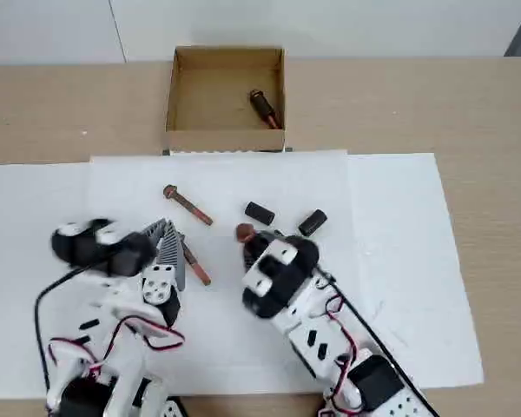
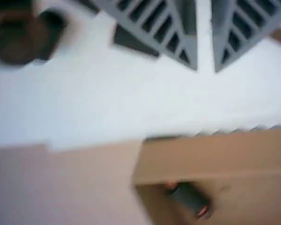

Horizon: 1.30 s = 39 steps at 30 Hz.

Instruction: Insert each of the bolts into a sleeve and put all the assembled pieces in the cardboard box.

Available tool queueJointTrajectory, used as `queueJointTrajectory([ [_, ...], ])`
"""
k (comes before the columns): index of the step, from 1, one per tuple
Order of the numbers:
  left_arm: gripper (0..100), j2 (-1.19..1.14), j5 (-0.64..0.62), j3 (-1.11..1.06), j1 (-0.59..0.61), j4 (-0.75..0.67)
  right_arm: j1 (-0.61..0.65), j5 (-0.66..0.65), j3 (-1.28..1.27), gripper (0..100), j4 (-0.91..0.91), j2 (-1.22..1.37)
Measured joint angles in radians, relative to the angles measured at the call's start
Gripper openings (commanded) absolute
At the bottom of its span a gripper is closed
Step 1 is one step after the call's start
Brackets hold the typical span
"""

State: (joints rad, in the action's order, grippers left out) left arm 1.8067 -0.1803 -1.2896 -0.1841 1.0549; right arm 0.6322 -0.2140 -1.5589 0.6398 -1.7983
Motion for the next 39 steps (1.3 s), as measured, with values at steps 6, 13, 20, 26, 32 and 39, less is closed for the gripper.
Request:
queueJointTrajectory([
  [6,1,0.000,0.109,-0.141,0.110,0.000,-0.103,0.106,0.097,0.2,0.135,0.000],
  [13,1,0.000,0.121,-0.245,0.150,0.000,-0.127,0.147,0.227,0.2,0.210,0.008],
  [20,1,0.000,0.123,-0.269,0.150,0.000,-0.132,0.153,0.434,0.2,0.210,0.269],
  [26,1,0.000,0.121,-0.318,0.150,0.000,-0.137,0.153,0.643,0.2,0.112,0.632],
  [32,1,0.000,0.121,-0.341,0.150,0.000,-0.152,0.153,0.841,0.2,-0.021,0.988],
  [39,1,0.000,0.121,-0.341,0.150,0.000,-0.222,0.153,1.099,0.2,-0.135,1.378],
])
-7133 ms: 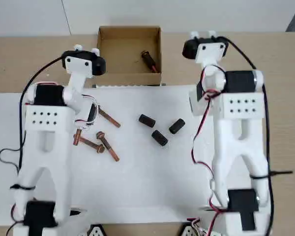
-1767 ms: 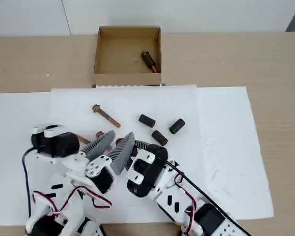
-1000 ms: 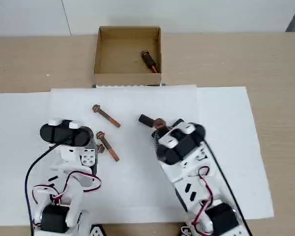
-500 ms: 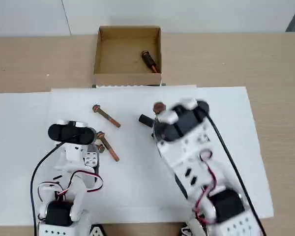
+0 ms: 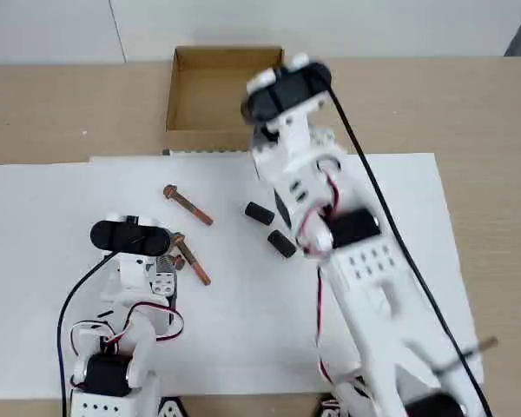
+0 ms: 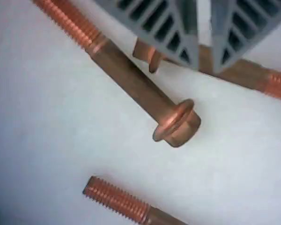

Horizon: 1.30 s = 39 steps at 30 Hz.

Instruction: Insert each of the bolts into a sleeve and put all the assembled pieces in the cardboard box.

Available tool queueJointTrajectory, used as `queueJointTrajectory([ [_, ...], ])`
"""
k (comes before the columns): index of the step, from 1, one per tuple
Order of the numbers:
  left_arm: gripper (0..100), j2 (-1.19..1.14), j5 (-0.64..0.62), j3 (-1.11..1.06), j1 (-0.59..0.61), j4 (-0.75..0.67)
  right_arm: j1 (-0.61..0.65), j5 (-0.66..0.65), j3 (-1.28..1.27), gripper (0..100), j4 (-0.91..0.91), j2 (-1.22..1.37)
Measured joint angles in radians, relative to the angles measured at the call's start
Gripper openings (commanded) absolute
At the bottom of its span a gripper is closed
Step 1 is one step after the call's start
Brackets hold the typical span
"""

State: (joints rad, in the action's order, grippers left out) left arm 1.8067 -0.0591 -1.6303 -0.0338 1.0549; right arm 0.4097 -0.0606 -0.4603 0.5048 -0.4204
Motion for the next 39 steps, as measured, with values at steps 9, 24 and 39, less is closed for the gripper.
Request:
queueJointTrajectory([
  [9,1,0.000,-0.002,0.000,0.000,0.000,-0.020,0.000,0.379,0.3,-0.058,0.450],
  [24,1,0.000,-0.002,0.000,0.000,0.000,-0.002,-0.094,0.801,0.5,-0.180,1.034],
  [39,1,0.000,-0.002,0.000,0.000,0.000,-0.003,-0.094,0.916,17.2,-0.180,1.171],
])
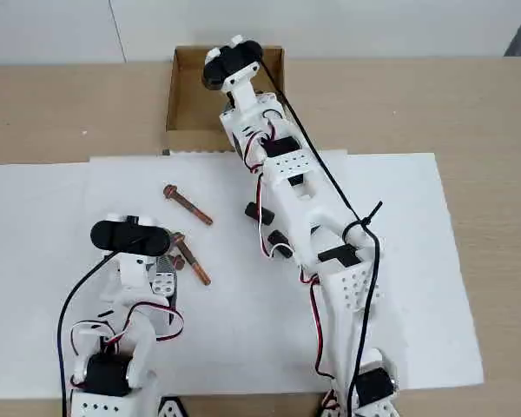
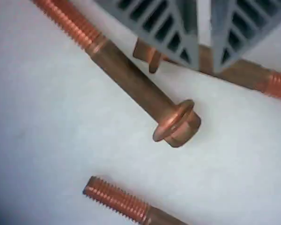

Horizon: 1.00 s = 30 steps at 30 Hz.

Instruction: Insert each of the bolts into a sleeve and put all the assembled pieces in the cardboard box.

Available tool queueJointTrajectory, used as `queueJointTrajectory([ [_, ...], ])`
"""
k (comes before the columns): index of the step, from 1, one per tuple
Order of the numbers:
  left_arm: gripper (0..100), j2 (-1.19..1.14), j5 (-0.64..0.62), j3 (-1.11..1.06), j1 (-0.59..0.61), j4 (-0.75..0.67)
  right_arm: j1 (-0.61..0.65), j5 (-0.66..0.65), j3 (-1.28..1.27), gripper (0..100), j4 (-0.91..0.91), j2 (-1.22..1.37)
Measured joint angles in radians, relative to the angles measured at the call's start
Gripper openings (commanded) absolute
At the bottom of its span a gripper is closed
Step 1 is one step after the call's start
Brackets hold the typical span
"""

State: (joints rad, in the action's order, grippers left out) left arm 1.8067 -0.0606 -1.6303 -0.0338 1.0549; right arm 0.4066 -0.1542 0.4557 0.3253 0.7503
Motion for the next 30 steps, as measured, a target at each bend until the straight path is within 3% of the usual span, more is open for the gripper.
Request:
queueJointTrajectory([
  [6,1,0.000,0.002,0.000,0.000,0.000,0.000,0.000,0.048,16.6,0.038,-0.003],
  [11,1,0.000,0.002,0.000,0.000,0.000,0.000,0.000,0.091,1.7,0.052,-0.003],
  [15,1,0.000,0.002,0.000,0.000,0.000,0.000,0.000,0.130,0.2,0.086,-0.003],
  [23,1,0.000,0.002,0.000,0.000,0.000,0.009,0.161,0.140,0.6,0.333,-0.018],
  [30,1,0.000,0.002,0.000,0.000,0.000,0.003,0.170,0.140,0.8,0.598,-0.127],
])
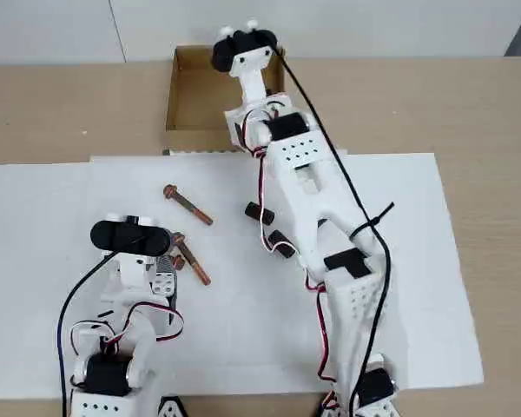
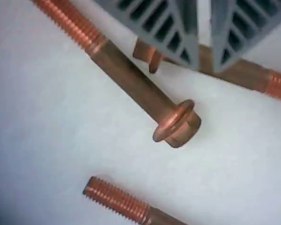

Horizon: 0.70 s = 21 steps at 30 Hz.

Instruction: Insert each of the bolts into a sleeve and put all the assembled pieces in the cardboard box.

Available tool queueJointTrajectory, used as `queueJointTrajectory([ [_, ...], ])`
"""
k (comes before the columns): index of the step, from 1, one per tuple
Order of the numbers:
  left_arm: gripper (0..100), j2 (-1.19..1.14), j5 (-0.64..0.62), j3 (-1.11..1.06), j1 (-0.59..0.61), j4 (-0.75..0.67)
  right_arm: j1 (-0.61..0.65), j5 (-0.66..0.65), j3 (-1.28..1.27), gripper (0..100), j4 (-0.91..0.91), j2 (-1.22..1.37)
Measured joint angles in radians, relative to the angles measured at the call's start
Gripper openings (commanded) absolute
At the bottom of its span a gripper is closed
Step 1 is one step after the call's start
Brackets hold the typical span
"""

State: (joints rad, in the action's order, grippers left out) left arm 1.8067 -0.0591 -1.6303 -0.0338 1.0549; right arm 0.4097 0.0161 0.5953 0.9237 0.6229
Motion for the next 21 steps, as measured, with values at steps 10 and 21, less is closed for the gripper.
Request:
queueJointTrajectory([
  [10,1,0.000,0.000,0.000,0.000,0.000,0.041,-0.143,0.000,0.8,0.391,-0.123],
  [21,1,0.000,0.000,0.000,0.000,0.000,0.040,-0.304,0.002,0.8,0.707,-0.180],
])
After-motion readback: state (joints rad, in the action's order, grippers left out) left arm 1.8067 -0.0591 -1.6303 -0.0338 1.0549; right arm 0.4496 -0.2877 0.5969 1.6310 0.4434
